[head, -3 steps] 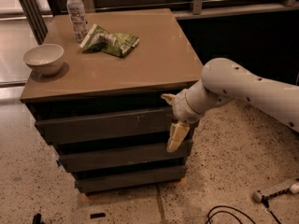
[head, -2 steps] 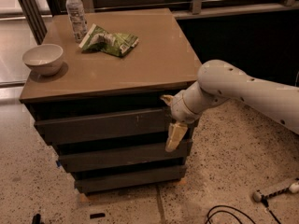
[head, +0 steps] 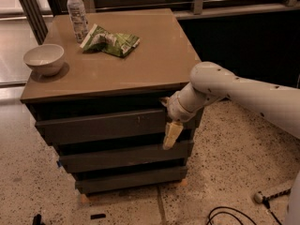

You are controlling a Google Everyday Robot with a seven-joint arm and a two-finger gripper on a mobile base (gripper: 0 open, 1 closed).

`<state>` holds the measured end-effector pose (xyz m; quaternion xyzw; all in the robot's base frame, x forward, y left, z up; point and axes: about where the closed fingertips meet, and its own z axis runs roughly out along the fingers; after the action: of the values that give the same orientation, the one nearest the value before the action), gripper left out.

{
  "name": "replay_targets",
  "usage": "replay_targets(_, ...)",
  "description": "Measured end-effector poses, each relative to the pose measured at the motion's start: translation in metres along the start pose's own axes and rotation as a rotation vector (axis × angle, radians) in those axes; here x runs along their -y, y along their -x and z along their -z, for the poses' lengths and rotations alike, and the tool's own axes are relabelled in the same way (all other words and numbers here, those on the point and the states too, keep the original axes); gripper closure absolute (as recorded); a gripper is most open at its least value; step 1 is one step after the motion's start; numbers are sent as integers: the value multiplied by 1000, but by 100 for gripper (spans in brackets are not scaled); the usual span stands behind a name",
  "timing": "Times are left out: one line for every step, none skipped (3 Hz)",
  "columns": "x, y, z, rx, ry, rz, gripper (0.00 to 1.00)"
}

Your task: Open top drawer

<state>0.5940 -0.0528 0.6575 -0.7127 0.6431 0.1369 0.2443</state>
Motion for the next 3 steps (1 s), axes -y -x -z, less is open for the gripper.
replay_targets(-3,1,2,2,35,-24,0)
replay_targets(-11,-1,5,-1,78,-69,0)
replay_targets(-21,-5,6,-3,123,-117,0)
